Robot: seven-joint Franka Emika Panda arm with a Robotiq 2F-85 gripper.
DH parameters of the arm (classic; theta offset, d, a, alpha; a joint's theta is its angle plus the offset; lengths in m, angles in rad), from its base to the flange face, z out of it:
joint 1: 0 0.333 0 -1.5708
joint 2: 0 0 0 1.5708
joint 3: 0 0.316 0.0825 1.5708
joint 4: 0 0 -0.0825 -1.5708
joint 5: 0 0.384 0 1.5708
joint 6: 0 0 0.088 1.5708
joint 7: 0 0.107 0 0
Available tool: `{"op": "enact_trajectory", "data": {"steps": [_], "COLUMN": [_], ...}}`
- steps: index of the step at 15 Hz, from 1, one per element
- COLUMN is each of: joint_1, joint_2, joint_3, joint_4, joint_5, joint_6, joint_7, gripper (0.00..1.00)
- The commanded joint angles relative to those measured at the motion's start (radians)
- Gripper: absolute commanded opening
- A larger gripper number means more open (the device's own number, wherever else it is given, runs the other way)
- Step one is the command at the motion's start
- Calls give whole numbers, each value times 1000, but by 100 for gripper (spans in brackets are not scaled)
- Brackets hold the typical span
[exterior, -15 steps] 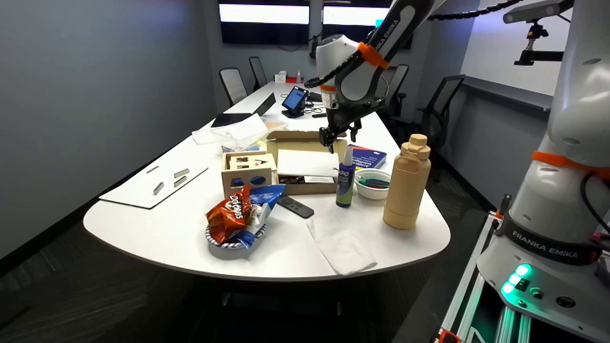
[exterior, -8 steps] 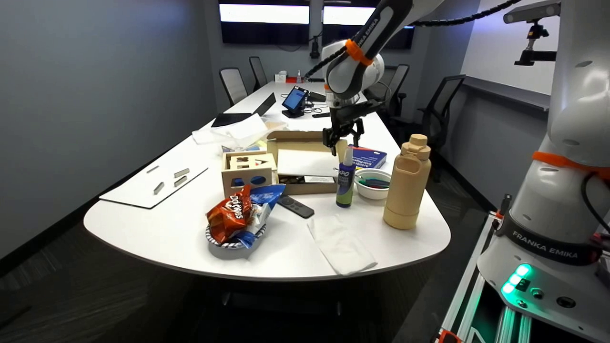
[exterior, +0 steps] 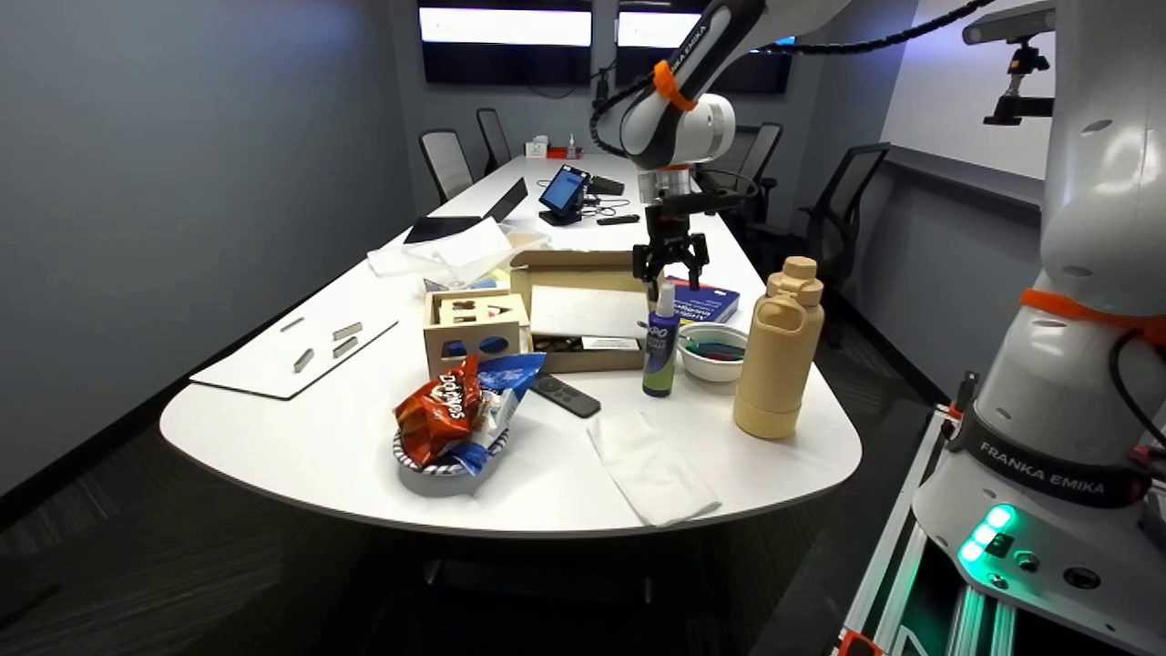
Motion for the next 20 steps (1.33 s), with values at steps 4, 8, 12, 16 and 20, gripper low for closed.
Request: {"op": "enact_trajectory", "data": {"steps": [4,8,12,16,20], "joint_1": [-25,-32,-52,-63,-80], "joint_2": [33,42,66,89,119], "joint_3": [5,9,30,34,43], "joint_4": [35,46,61,82,119], "joint_5": [118,136,158,164,195], "joint_6": [-61,-71,-155,-237,-309], "joint_7": [-133,-159,-273,-355,-426], "gripper": [100,100,100,100,100]}}
